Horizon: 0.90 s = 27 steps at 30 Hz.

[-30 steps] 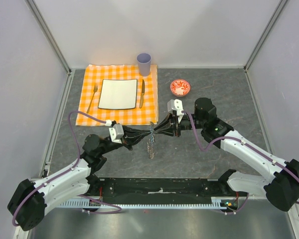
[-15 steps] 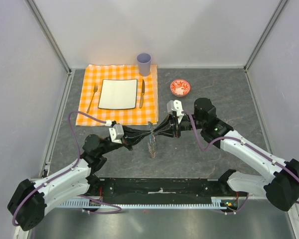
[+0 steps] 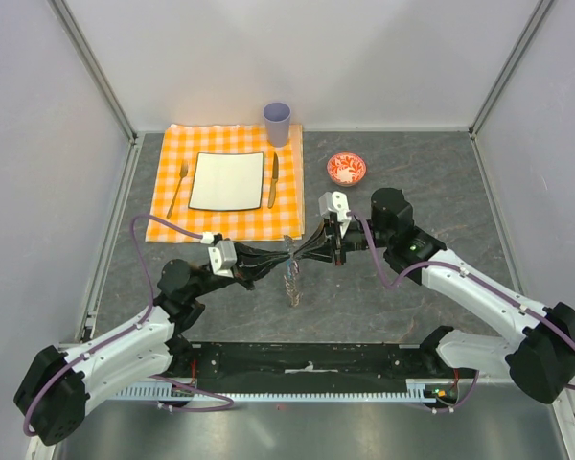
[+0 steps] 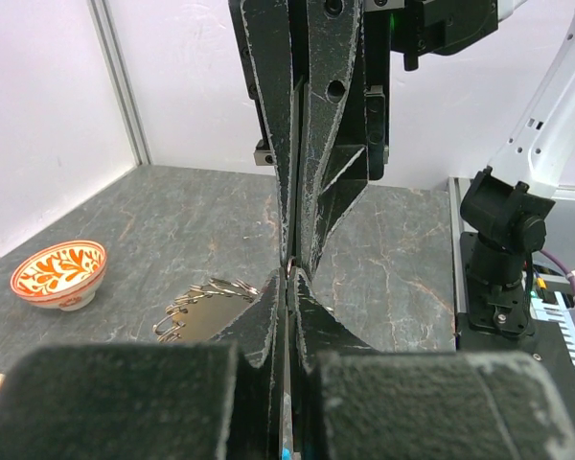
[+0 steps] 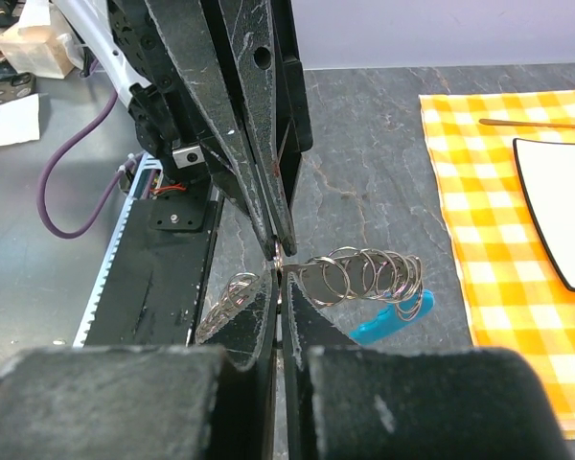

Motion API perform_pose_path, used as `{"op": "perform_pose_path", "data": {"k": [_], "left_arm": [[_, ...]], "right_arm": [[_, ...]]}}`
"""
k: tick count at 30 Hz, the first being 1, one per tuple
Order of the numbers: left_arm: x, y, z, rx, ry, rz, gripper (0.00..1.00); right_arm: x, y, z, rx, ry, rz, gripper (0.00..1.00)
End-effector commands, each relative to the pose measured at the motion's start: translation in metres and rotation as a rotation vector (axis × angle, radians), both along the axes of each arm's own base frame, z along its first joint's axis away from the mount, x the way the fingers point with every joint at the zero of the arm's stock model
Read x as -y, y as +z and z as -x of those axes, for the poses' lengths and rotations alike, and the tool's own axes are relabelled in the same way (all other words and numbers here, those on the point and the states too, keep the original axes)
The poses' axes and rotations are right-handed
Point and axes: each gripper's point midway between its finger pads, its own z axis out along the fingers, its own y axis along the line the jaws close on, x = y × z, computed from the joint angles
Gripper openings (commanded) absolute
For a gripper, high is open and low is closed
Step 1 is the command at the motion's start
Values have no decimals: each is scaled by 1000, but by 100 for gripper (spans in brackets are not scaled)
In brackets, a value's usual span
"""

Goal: Put the keys on the keyring

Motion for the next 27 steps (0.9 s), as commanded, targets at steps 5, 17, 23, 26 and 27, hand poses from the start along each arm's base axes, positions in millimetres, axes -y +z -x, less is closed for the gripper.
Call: {"op": "perform_pose_path", "data": {"k": [5, 17, 23, 26, 27], "left_arm": [[-2, 20, 1, 102, 8, 32, 2], [-2, 8, -7, 44, 37, -75, 41], [-1, 10, -7, 38, 36, -81, 45], [-2, 9, -8, 26, 44, -88, 46], [-2, 9, -8, 25, 46, -90, 46]], "right_arm": [[-1, 16, 1, 54, 20, -26, 0], [28, 36, -22, 158, -169, 208, 0], [29, 37, -19, 218, -187, 419, 0], [31, 34, -26, 248, -242, 510, 0], [34, 29, -28, 247, -250, 565, 0]]}}
